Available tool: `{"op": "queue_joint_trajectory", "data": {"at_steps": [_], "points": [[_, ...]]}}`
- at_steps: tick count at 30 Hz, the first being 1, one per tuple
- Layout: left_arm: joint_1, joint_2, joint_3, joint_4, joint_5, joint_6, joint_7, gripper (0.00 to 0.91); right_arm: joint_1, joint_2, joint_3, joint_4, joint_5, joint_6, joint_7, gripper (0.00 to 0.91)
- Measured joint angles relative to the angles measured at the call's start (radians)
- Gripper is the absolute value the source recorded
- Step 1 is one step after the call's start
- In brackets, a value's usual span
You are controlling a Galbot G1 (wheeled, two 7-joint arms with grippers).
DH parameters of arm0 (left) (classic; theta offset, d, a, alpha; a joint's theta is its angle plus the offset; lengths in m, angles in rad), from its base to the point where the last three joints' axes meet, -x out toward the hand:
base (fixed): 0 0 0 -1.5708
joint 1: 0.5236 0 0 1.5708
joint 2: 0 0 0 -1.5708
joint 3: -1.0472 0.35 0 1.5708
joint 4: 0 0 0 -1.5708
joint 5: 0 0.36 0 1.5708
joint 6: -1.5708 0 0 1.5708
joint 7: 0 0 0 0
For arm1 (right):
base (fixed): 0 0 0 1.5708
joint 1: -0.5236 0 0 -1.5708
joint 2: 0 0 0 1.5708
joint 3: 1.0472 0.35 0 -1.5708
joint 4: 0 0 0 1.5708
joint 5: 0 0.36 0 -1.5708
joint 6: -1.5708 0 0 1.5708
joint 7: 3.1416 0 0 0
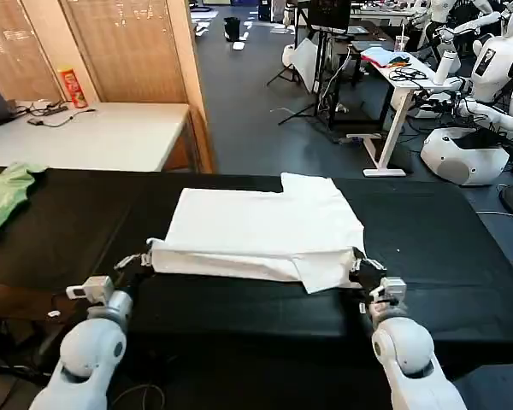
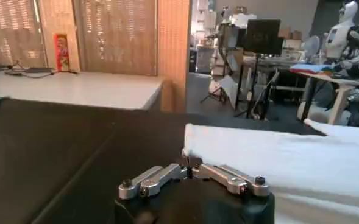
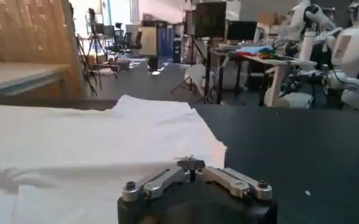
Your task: Fold and organize the clothes.
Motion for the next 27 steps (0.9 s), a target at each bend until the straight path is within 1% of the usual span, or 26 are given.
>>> {"op": "queue_joint_trajectory", "data": {"at_steps": [1, 2, 3, 6, 9, 11, 17, 22, 23, 25, 26, 27], "points": [[-0.009, 0.000, 0.002, 0.012, 0.003, -0.001, 0.000, 0.000, 0.000, 0.000, 0.000, 0.000, 0.007, -0.005, -0.005, 0.029], [-0.016, -0.001, 0.003, 0.022, 0.005, -0.001, 0.000, 0.878, -0.001, -0.002, 0.001, 0.000, 0.013, -0.012, -0.011, 0.137], [-0.021, -0.001, 0.004, 0.031, 0.006, -0.001, 0.000, 0.878, -0.004, -0.004, 0.003, 0.002, 0.018, -0.022, -0.017, 0.878], [-0.032, -0.003, 0.007, 0.044, 0.010, 0.003, 0.000, 0.878, -0.018, -0.014, 0.014, 0.025, 0.042, -0.056, -0.018, 0.878], [-0.038, -0.006, 0.010, 0.046, 0.017, 0.003, 0.011, 0.878, -0.046, -0.033, 0.024, 0.076, 0.066, -0.100, -0.013, 0.878], [-0.036, -0.007, 0.011, 0.045, 0.019, 0.005, 0.014, 0.878, -0.074, -0.051, 0.033, 0.122, 0.070, -0.112, -0.011, 0.878], [-0.007, 0.001, 0.004, 0.018, 0.020, 0.014, 0.015, 0.878, -0.171, -0.093, 0.053, 0.234, 0.061, -0.115, -0.014, 0.878], [0.042, 0.014, -0.001, -0.005, 0.020, 0.020, 0.025, 0.878, -0.235, -0.096, 0.063, 0.263, 0.044, -0.094, -0.025, 0.878], [0.054, 0.016, -0.004, -0.010, 0.019, 0.021, 0.030, 0.878, -0.245, -0.095, 0.064, 0.264, 0.043, -0.091, -0.026, 0.848], [0.074, 0.021, -0.009, -0.015, 0.016, 0.024, 0.035, 0.878, -0.259, -0.091, 0.064, 0.264, 0.040, -0.089, -0.026, 0.761], [0.082, 0.022, -0.010, -0.015, 0.012, 0.027, 0.036, 0.878, -0.263, -0.089, 0.064, 0.263, 0.039, -0.088, -0.027, 0.741], [0.085, 0.023, -0.011, -0.015, 0.007, 0.029, 0.037, 0.878, -0.266, -0.088, 0.065, 0.261, 0.039, -0.088, -0.027, 0.673]]}}
